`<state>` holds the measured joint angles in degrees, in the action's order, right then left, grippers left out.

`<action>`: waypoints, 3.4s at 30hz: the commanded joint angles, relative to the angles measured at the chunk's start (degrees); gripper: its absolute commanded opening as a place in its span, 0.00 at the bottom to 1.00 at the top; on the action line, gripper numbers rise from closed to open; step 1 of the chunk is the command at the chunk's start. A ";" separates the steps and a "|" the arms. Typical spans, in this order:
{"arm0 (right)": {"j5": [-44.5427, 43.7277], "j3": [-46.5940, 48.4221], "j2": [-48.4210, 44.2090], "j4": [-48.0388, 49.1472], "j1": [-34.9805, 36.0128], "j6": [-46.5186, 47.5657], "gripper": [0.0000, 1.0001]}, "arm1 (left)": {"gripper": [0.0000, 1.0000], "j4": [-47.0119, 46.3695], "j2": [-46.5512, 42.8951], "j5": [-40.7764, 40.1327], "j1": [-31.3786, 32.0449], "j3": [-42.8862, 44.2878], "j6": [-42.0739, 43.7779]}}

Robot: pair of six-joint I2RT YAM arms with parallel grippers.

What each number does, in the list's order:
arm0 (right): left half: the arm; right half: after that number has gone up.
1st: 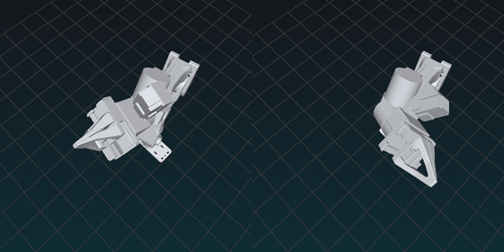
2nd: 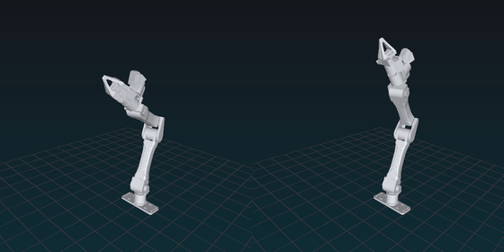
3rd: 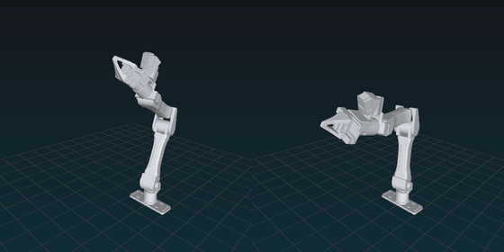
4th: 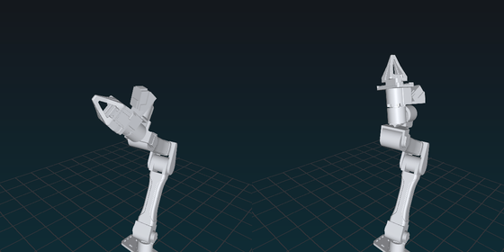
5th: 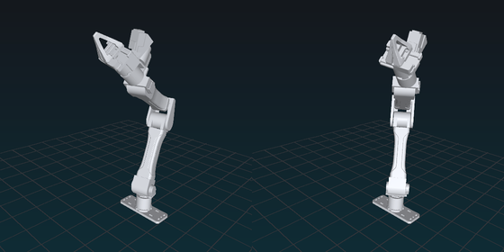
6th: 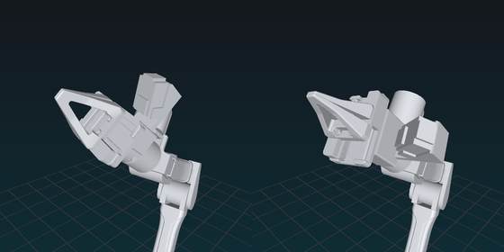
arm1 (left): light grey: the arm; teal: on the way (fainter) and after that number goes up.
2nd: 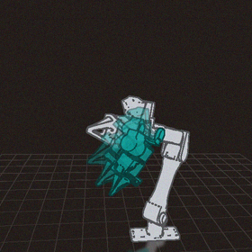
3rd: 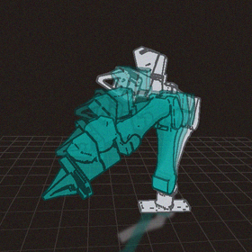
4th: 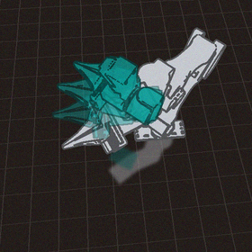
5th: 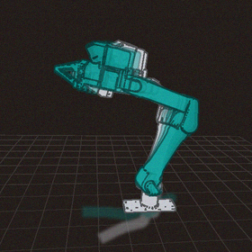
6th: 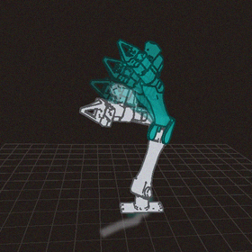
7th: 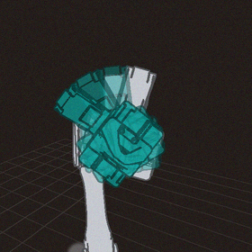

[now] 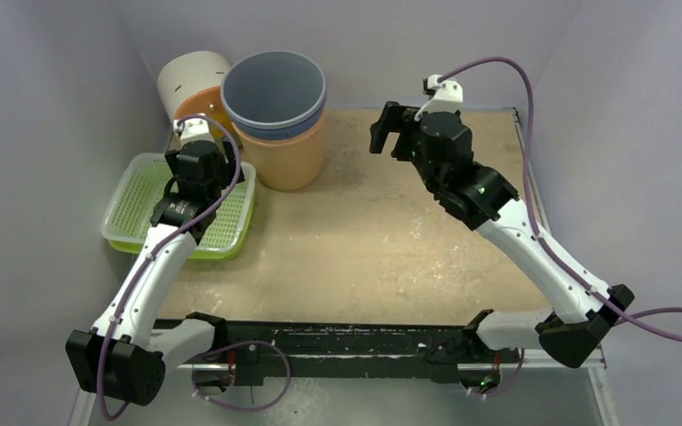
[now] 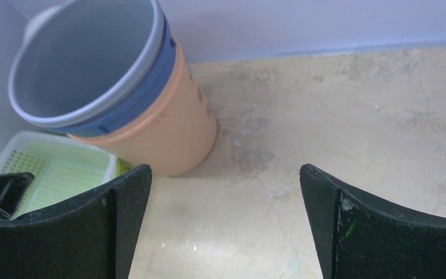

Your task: Turn the large container upside down

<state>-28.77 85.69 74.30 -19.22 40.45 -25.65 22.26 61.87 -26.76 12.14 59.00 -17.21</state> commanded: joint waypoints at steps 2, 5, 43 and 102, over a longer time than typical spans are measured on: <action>-1.42 -2.37 -2.36 10.16 0.10 4.65 1.00 | 0.83 0.70 -0.91 -0.71 -0.01 3.54 2.16; 0.44 -2.85 -2.69 12.60 0.07 5.00 1.00 | 0.83 0.94 -0.96 -0.01 -0.01 3.97 2.12; 26.18 54.81 48.31 0.41 -6.65 5.65 0.44 | 0.83 -0.57 -3.18 2.34 0.03 -0.74 2.26; 19.05 43.17 30.66 27.62 -7.57 1.04 0.00 | 0.83 -2.30 -5.92 -5.94 -0.01 -4.72 1.57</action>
<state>-7.38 129.03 112.03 -12.32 33.32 -22.15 22.74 57.41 -30.55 12.14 54.41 -15.42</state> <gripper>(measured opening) 0.045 0.827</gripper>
